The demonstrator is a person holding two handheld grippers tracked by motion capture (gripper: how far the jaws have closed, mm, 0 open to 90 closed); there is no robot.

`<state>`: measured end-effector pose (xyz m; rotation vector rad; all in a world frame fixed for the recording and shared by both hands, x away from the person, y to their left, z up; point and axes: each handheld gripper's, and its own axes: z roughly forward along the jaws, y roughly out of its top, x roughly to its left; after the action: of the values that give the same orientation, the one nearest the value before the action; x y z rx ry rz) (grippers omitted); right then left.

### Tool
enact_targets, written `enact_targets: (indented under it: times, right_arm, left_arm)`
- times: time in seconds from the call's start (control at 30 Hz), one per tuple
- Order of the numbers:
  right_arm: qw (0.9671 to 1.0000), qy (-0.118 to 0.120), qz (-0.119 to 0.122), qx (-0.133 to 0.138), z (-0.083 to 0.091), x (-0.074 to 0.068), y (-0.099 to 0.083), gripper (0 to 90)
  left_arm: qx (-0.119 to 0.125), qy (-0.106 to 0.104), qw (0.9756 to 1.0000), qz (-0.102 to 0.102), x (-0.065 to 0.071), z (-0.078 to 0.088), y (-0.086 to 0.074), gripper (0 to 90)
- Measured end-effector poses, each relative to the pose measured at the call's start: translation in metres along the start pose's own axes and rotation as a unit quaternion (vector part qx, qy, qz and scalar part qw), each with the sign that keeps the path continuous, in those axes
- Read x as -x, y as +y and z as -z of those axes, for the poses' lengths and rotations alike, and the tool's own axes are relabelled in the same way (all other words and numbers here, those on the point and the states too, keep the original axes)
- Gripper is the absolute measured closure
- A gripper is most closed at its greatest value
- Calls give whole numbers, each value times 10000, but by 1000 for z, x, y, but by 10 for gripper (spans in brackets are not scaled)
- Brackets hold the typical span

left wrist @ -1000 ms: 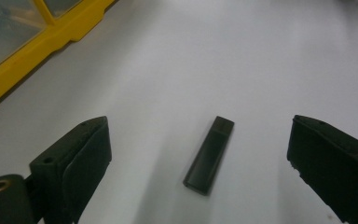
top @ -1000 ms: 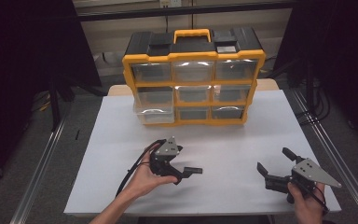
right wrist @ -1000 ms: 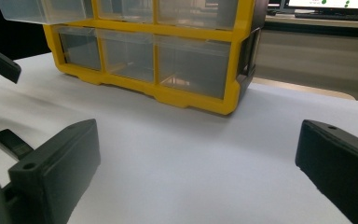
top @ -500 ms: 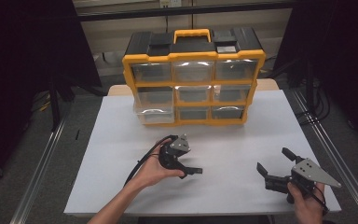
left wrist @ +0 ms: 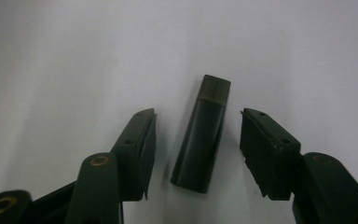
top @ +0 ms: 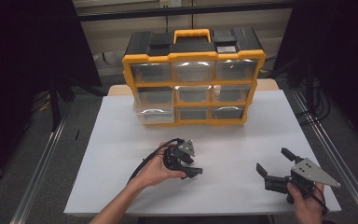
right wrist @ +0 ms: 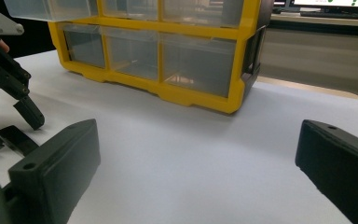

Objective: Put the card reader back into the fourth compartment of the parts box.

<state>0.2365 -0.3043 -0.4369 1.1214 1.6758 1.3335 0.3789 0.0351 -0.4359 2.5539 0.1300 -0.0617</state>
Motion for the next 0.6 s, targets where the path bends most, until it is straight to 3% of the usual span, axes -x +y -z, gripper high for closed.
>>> enact_targets:
  times: [0.07, 0.6]
  right_arm:
    - [10000, 18, 4, 0, 0, 0, 0, 0]
    - [10000, 47, 13, -17, -1, 0, 0, 0]
  left_arm:
    - [-99, -49, 9999, -104, 1, 1, 2, 473]
    - [-169, 34, 9997, -177, -1, -2, 7, 622]
